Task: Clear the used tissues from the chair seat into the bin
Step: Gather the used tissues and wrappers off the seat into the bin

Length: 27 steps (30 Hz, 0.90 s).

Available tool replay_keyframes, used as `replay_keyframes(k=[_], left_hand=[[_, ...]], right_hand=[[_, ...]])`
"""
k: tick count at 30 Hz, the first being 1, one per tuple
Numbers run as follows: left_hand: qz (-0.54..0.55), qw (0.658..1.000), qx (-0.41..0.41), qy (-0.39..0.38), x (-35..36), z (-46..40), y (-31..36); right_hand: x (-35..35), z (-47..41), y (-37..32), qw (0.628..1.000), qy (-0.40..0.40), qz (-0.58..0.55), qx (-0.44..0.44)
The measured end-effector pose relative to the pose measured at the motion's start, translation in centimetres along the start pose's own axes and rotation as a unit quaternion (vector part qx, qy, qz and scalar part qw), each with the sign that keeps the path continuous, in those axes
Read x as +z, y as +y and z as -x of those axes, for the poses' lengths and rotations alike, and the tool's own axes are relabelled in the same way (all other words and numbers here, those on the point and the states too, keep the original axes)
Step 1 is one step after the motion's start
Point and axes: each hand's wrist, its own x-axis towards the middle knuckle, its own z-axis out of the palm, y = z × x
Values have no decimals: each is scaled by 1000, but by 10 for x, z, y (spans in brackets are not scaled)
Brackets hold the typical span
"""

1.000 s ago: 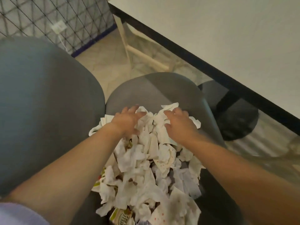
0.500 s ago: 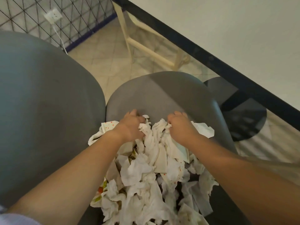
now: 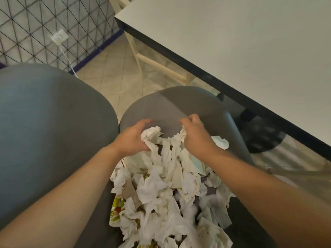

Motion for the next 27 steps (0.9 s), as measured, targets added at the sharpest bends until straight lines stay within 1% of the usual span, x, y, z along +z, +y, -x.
replay_keyframes(k=[3, 7, 9, 11, 16, 20, 23, 25, 27], left_hand=[[50, 998, -34, 0, -7, 9, 7], [97, 994, -52, -20, -16, 23, 20], [149, 986, -76, -12, -17, 30, 30], [201, 976, -88, 13, -17, 38, 41], [295, 948, -71, 99, -32, 63, 67], [374, 921, -23, 109, -42, 88, 87], [408, 903, 22, 133, -42, 109, 110], [425, 890, 29, 162, -42, 121, 126], [449, 876, 26, 175, -40, 136, 146]], right_hand=[[-3, 7, -7, 1000, -20, -13, 8], [-1, 13, -16, 999, -43, -5, 23], [-1, 18, -20, 998, -56, -5, 25], [-5, 26, -24, 998, -60, -7, 12], [-19, 49, -34, 998, -42, -44, -16], [-36, 72, -40, 998, -22, -45, -38], [-51, 93, -40, 998, -9, -49, -42], [-60, 106, -38, 998, -1, -47, -45], [-70, 124, -34, 998, 7, -41, -50]])
